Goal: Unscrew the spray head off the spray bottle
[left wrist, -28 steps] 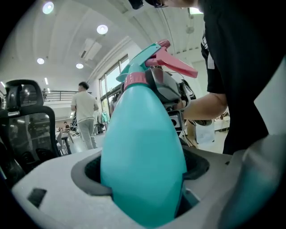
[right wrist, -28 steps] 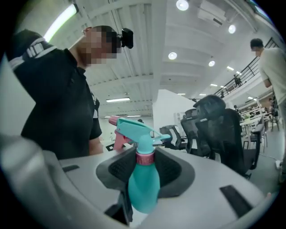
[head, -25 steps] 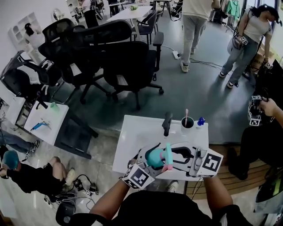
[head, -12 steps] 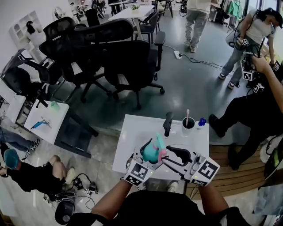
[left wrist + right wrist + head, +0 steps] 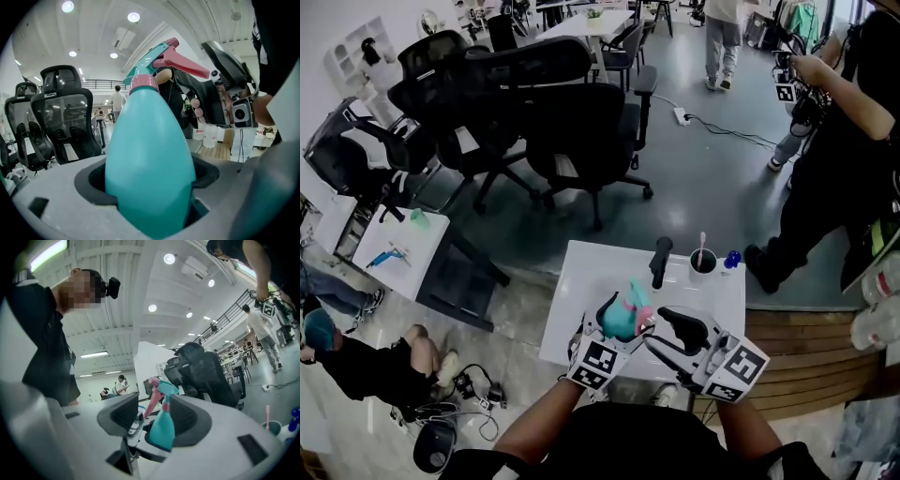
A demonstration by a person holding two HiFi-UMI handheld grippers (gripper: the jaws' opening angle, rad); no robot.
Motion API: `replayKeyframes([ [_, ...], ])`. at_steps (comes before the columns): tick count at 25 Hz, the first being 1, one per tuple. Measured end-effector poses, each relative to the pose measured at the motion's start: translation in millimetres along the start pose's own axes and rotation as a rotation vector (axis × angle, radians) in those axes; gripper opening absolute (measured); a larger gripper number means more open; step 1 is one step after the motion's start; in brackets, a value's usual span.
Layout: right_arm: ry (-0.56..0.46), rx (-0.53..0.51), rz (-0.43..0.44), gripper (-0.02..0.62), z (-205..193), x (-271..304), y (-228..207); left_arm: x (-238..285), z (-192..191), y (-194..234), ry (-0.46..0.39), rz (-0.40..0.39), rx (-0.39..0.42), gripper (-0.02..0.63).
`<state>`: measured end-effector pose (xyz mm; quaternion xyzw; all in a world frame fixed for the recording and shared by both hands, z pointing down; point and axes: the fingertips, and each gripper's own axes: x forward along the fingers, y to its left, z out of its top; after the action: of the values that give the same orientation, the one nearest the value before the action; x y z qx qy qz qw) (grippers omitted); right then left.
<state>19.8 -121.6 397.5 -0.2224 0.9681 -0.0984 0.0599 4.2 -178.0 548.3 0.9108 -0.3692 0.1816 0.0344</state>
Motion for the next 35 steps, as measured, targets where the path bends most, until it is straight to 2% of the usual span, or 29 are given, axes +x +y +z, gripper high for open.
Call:
replayKeyframes([
  [3,0.028,0.006,-0.047,0.220,-8,10,-1,1,0,-2,0.008,0.013,0.015,0.446],
  [7,0.059,0.018,-0.099,0.224,-18,15,-7,1,4,-5,-0.002,0.010,0.022,0.446],
  [14,0.050,0.018,-0.181,0.225,-14,-1,-30,-5,11,-2,-0.032,-0.003,0.002,0.446],
  [24,0.039,-0.021,-0.290,0.222,-7,-18,-68,-10,33,-17,-0.088,-0.057,0.055,0.446],
  [30,0.030,-0.026,-0.319,0.222,-4,-17,-79,-9,39,-26,-0.103,-0.081,0.075,0.446],
  [35,0.021,-0.024,-0.299,0.222,0,-13,-70,-8,32,-23,-0.089,-0.068,0.033,0.446],
])
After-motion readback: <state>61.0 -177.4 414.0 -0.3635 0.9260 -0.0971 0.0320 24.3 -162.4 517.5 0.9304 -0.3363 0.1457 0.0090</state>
